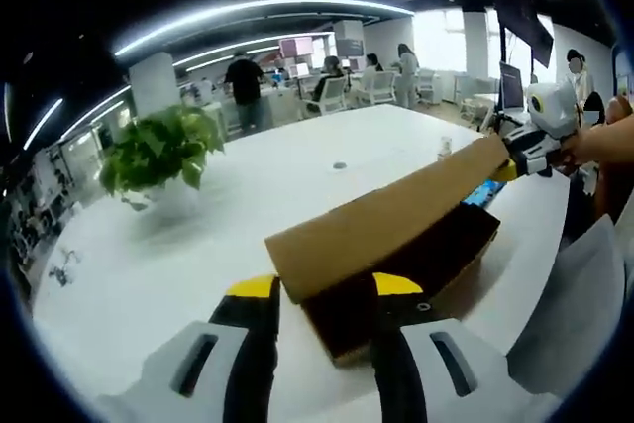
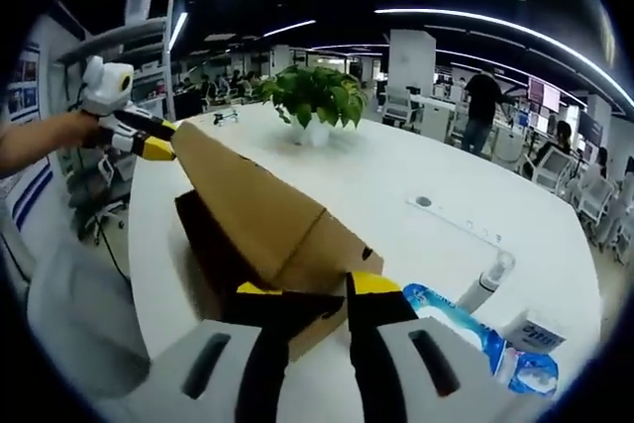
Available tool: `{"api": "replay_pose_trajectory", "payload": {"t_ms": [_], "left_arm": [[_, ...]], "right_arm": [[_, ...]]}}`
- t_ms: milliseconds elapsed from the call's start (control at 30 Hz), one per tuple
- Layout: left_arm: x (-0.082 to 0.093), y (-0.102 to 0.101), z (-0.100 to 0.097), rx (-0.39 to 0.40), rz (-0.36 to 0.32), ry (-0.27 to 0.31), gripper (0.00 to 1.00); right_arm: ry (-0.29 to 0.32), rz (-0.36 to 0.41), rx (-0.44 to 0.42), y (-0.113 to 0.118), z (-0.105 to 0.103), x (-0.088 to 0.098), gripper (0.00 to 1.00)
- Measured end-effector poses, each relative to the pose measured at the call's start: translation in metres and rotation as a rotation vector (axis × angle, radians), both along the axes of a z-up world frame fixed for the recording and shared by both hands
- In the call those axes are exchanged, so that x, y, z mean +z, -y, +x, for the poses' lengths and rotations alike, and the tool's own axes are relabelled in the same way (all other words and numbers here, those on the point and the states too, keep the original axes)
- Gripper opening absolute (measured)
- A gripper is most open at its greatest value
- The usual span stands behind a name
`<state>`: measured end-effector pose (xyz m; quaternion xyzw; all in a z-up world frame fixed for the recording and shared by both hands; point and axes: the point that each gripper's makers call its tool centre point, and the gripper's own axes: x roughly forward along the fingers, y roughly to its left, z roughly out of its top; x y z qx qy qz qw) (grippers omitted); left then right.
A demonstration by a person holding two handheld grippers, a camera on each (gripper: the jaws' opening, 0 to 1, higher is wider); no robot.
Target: Operate the shoe box by opening the lid, removing the specified soft item, and placing it in the target area until the item is outside and the box remains undamaged.
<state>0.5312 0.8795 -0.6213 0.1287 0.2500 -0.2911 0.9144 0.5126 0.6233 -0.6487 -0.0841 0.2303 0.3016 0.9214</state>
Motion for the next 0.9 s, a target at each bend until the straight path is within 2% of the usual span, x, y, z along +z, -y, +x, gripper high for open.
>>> {"api": "replay_pose_trajectory", "payload": {"t_ms": [267,333,400,900], "left_arm": [[-0.012,0.001,-0.011,-0.023,-0.004,-0.034,0.39],[-0.017,0.001,-0.013,-0.023,-0.004,-0.051,0.40],[-0.022,0.001,-0.016,-0.029,-0.003,-0.065,0.40],[-0.049,0.000,-0.028,-0.004,-0.046,-0.147,0.40]], "right_arm": [[-0.010,-0.023,0.052,-0.004,-0.011,-0.011,0.27],[-0.032,-0.008,0.074,-0.008,-0.016,-0.014,0.31],[-0.028,-0.034,0.099,-0.009,-0.019,-0.018,0.33],[-0.095,-0.036,0.145,-0.015,-0.037,-0.041,0.42]]}}
